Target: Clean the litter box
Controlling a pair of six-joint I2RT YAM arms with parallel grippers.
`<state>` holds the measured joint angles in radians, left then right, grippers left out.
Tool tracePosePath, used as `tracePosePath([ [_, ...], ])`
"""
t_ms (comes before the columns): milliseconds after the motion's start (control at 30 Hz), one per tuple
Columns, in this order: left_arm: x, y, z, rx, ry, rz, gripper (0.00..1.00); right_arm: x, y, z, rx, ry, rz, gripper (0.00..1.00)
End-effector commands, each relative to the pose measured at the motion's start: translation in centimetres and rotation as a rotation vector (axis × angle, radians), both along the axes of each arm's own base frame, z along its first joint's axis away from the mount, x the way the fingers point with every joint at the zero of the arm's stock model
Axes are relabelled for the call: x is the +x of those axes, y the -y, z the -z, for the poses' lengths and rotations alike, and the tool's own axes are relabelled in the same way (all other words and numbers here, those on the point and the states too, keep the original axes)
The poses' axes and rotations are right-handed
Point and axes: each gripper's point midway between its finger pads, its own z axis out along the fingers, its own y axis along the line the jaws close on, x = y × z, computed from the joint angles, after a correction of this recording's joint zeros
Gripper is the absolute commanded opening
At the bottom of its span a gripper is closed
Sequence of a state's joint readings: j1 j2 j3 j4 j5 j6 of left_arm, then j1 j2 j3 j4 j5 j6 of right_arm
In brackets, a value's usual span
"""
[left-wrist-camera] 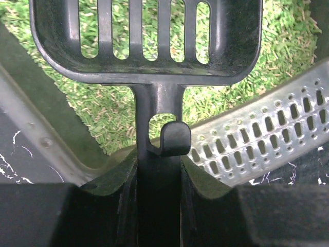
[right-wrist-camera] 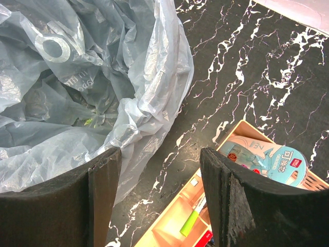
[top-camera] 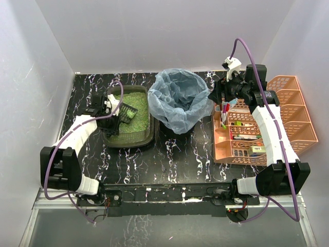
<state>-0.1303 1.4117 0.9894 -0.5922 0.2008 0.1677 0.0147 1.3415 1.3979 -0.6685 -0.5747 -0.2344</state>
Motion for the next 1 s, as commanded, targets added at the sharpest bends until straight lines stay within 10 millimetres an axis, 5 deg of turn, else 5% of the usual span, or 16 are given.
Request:
tracePosePath([
  [0, -0.8, 0.2, -0.4, -0.044, -0.030, 0.008, 0.00, 0.9, -0.2, -2.4, 0.012, 0.099, -0.015, 0.68],
  [433, 0.2, -0.6, -2.2, 0.007, 0.038, -0.008, 0.00, 1.0, -0.2, -2.4, 0.011, 0.098, -0.015, 0.68],
  [967, 0.4, -0.7, -9.7, 0.008, 0.178, 0.010, 0.00, 0.9, -0.3, -2.9, 0.012, 0.109, -0.022, 0.68],
])
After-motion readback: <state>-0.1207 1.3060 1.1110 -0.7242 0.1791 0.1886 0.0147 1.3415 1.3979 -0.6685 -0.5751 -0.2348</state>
